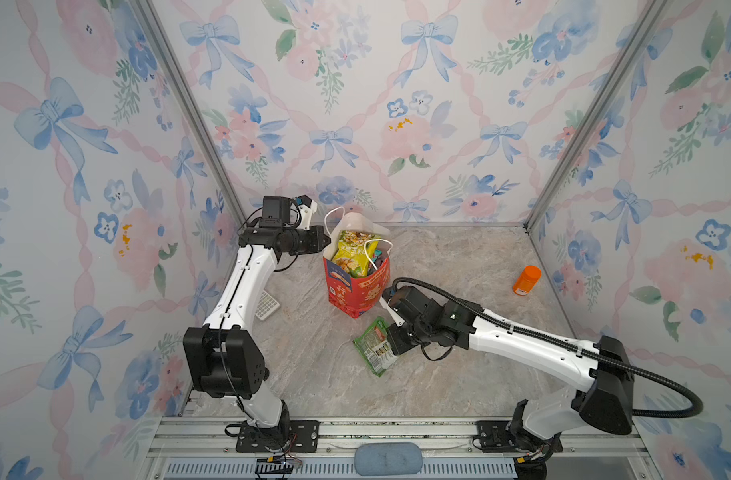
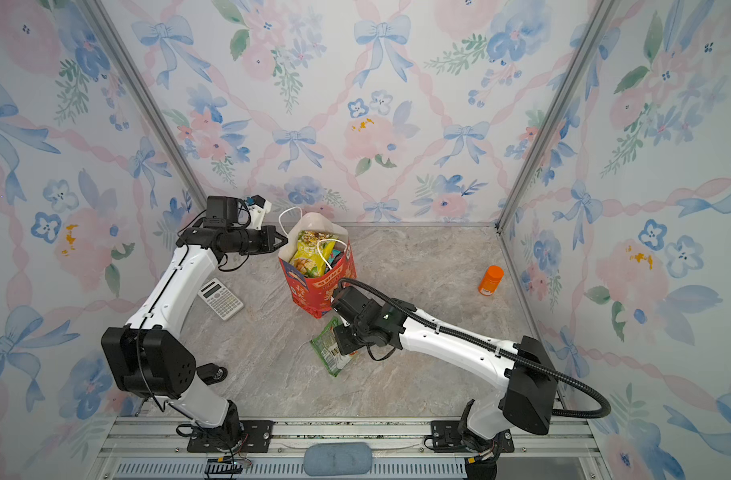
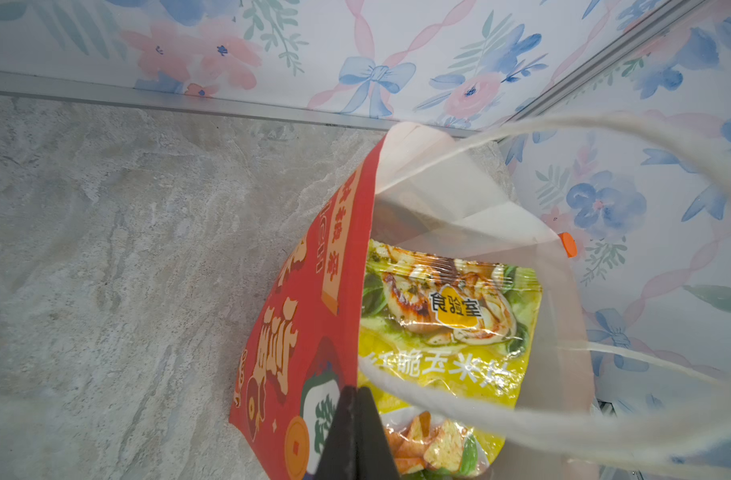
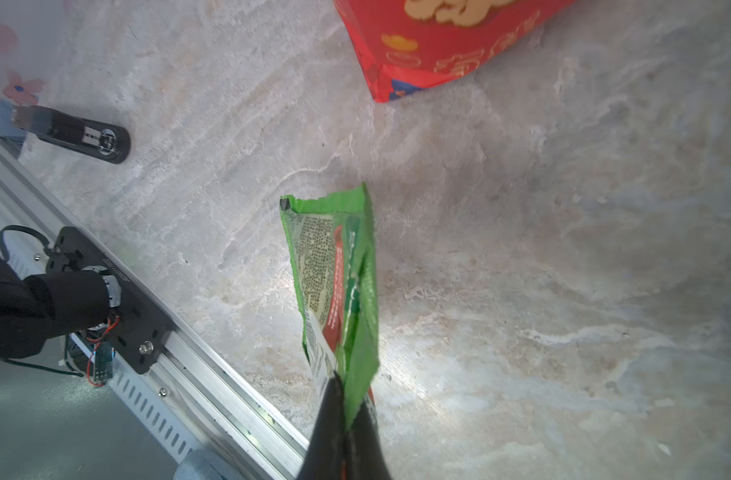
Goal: Place the snacks into the paper bag
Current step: 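Close the right gripper on the green packet's edge and lift it, then carry the green packet with the right gripper up over the bag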
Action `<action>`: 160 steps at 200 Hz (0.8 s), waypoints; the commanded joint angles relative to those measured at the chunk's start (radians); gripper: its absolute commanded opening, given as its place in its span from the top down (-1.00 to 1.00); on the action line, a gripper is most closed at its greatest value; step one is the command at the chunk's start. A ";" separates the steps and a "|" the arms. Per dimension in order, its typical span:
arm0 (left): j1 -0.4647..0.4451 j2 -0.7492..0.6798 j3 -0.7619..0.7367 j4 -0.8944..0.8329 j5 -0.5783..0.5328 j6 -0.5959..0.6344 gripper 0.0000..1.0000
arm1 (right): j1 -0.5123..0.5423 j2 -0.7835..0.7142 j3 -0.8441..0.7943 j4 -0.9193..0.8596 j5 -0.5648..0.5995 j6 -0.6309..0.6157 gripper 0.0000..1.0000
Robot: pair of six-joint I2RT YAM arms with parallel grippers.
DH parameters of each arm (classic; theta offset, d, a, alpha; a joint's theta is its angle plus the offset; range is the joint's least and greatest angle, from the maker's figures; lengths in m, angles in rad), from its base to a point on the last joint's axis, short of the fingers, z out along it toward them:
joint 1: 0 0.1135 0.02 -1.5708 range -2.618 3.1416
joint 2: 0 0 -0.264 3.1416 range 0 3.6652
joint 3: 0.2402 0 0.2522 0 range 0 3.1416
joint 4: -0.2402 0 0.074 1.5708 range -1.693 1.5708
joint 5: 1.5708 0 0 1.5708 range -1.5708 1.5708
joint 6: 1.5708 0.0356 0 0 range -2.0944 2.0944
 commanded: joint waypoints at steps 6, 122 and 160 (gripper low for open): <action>0.004 -0.027 -0.009 -0.027 0.014 0.017 1.00 | -0.015 -0.033 0.097 -0.136 0.047 -0.072 1.00; 0.004 -0.028 -0.005 -0.028 0.017 0.015 1.00 | -0.377 -0.106 0.311 -0.207 0.161 -0.263 1.00; 0.007 -0.037 -0.002 -0.028 0.011 0.018 1.00 | -0.469 -0.027 0.470 -0.107 0.180 -0.325 1.00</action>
